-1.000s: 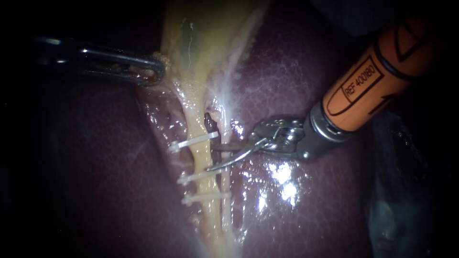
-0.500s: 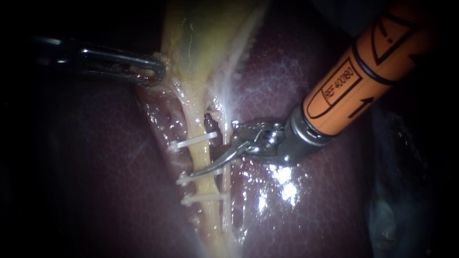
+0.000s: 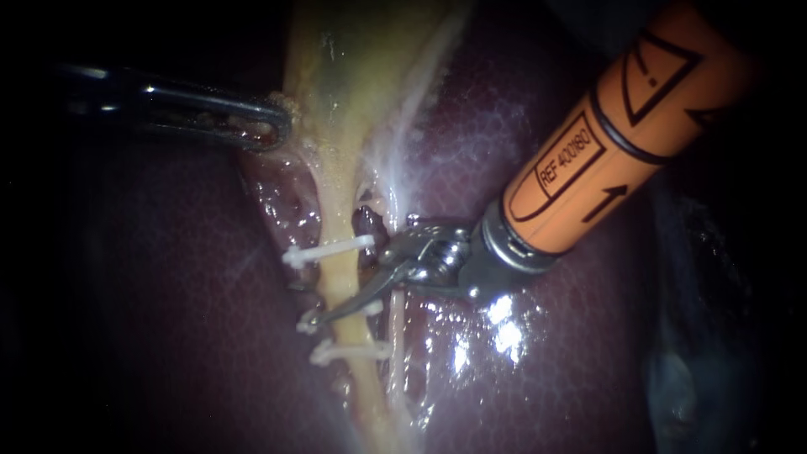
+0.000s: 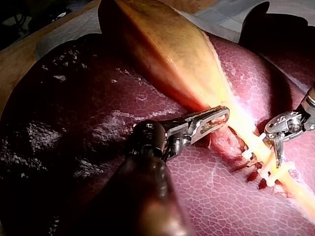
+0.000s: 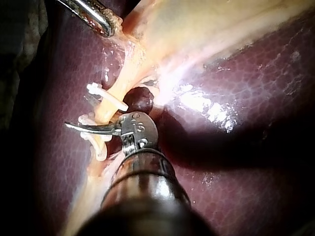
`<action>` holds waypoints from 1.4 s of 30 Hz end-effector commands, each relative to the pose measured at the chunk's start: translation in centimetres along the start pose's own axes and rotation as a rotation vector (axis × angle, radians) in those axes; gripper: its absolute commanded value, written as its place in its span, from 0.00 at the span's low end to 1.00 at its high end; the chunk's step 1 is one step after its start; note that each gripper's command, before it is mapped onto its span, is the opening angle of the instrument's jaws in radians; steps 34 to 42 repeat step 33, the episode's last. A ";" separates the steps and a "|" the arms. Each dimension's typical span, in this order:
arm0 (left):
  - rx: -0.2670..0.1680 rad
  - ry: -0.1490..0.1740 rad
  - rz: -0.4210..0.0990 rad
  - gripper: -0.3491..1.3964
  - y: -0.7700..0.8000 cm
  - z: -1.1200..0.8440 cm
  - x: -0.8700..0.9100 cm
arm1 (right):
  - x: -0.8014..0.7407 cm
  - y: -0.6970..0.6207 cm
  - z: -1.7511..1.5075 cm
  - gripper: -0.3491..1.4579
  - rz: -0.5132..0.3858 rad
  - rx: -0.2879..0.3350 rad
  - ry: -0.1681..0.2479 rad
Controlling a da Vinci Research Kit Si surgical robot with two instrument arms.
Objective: Go to the cutting position left tube
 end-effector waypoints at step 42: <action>-0.001 0.003 0.001 0.00 0.01 0.01 0.01 | 0.38 -0.41 0.14 0.91 -0.071 0.036 0.063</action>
